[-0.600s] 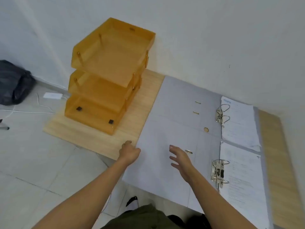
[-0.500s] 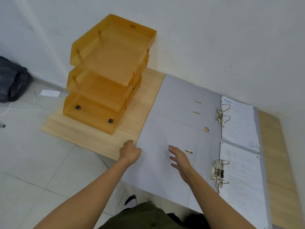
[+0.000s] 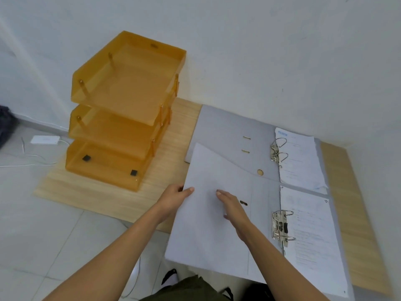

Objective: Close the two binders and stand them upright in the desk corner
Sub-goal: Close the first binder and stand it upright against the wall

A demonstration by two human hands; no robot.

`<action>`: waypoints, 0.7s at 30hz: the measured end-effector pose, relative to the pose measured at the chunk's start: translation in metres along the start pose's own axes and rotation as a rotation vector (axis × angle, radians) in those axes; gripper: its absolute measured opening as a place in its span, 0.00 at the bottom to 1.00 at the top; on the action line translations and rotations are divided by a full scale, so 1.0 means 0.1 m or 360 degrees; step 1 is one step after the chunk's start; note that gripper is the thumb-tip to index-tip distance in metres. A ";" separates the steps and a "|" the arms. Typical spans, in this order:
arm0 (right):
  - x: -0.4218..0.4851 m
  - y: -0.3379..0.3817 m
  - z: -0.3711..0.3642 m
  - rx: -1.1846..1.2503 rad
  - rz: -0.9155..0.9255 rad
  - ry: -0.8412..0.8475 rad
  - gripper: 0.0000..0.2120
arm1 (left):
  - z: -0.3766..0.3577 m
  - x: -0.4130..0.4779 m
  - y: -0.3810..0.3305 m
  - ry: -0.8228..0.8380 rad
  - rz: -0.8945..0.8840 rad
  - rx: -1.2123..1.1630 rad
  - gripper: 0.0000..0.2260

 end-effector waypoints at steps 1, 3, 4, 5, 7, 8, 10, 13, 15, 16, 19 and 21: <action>-0.01 0.09 -0.01 -0.0004 0.0020 0.0002 0.24 | -0.01 -0.02 -0.12 0.0017 -0.0068 0.0013 0.13; -0.07 0.29 -0.02 0.0010 0.0046 0.0037 0.25 | 0.03 -0.07 -0.34 -0.0026 -0.0148 -0.0035 0.10; -0.11 0.39 -0.05 0.0033 0.0051 0.0078 0.26 | 0.08 -0.09 -0.43 -0.0057 -0.0161 -0.0082 0.09; -0.15 0.49 -0.09 0.0065 0.0063 0.0123 0.27 | 0.13 -0.12 -0.51 -0.0078 -0.0168 -0.0122 0.08; -0.23 0.68 -0.17 0.0117 0.0085 0.0205 0.29 | 0.26 -0.20 -0.69 -0.0110 -0.0187 -0.0175 0.08; -0.25 0.76 -0.22 0.0134 0.0085 0.0234 0.29 | 0.33 -0.24 -0.78 -0.0130 -0.0214 -0.0200 0.09; -0.32 0.92 -0.29 0.0202 0.0110 0.0302 0.30 | 0.45 -0.35 -0.99 -0.0174 -0.0313 -0.0252 0.11; -0.45 1.20 -0.39 0.0340 0.0226 0.0430 0.28 | 0.41 -0.52 -1.21 -0.0110 -0.0456 -0.0352 0.12; -0.51 1.33 -0.33 0.0396 0.0292 0.0425 0.26 | 0.22 -0.59 -1.23 -0.0037 -0.0510 -0.0339 0.17; -0.53 1.37 -0.27 0.0415 0.0304 0.0395 0.25 | 0.09 -0.61 -1.22 -0.0004 -0.0527 -0.0273 0.19; -0.60 1.42 -0.03 0.0366 0.0370 0.0329 0.28 | -0.34 -0.63 -1.12 0.0098 -0.0515 -0.0140 0.26; -0.64 1.41 0.16 0.0306 0.0411 0.0276 0.29 | -0.68 -0.63 -1.10 0.0221 -0.0486 -0.0128 0.26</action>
Point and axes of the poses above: each hand's wrist, its own x-axis towards the middle knuckle, its own z-axis out of the back of the hand, y = z × x, the point moved 9 cm from there along x, towards the middle knuckle, and after that the axes turned 6 degrees about -y, right-handed, at the moved point
